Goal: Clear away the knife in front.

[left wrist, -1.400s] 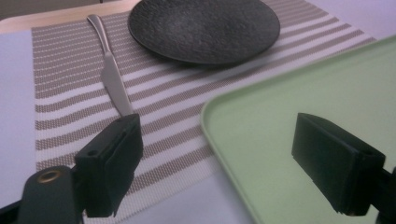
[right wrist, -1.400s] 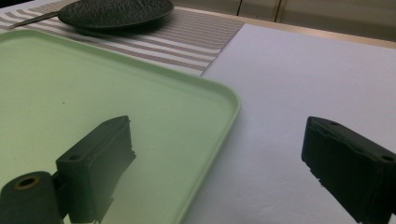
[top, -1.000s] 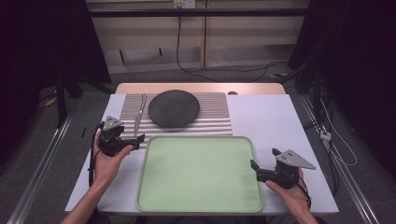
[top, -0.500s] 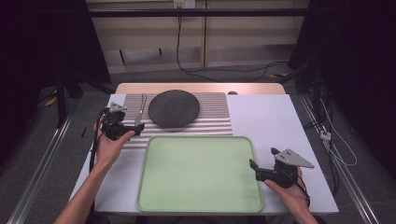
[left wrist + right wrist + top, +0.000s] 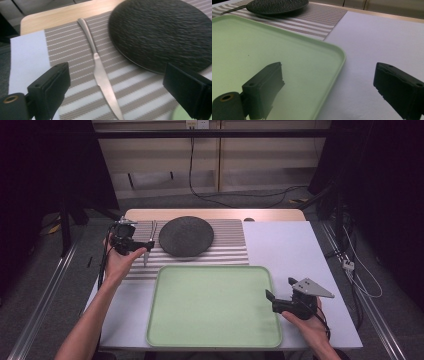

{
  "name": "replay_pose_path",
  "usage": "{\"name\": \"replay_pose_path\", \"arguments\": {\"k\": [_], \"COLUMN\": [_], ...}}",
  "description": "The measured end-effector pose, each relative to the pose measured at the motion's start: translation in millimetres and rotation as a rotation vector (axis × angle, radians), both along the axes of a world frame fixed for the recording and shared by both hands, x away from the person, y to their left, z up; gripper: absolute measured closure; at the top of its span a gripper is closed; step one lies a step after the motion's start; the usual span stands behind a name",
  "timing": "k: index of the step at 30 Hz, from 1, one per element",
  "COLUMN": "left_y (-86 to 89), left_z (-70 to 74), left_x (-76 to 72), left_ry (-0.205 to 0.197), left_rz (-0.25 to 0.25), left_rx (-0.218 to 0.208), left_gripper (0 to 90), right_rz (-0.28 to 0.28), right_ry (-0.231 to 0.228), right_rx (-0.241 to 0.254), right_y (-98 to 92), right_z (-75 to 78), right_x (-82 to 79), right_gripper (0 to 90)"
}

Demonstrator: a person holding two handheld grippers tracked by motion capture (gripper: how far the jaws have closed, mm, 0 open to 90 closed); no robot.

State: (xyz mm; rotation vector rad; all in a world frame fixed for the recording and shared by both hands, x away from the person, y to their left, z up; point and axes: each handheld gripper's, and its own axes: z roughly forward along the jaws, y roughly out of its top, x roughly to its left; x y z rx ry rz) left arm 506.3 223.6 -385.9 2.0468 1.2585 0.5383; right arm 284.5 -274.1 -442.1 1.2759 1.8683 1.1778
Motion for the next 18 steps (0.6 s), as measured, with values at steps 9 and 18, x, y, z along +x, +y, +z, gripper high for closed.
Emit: {"name": "replay_pose_path", "arguments": {"k": [9,18], "left_y": [4.5,10.1], "left_z": [-9.1,-27.9], "left_x": [28.8,56.0], "left_ry": [0.020,0.054], "left_rz": [0.040,0.099], "left_rx": [0.016,0.062], "left_gripper": [12.8,16.6], "right_rz": [-0.003,0.005], "right_ry": [0.003,0.011], "right_rx": [0.001,0.010], "right_y": [-0.4,-0.3], "right_z": [-0.1,-0.7], "right_x": [0.7,1.1], "right_gripper": [9.3,9.5]}}
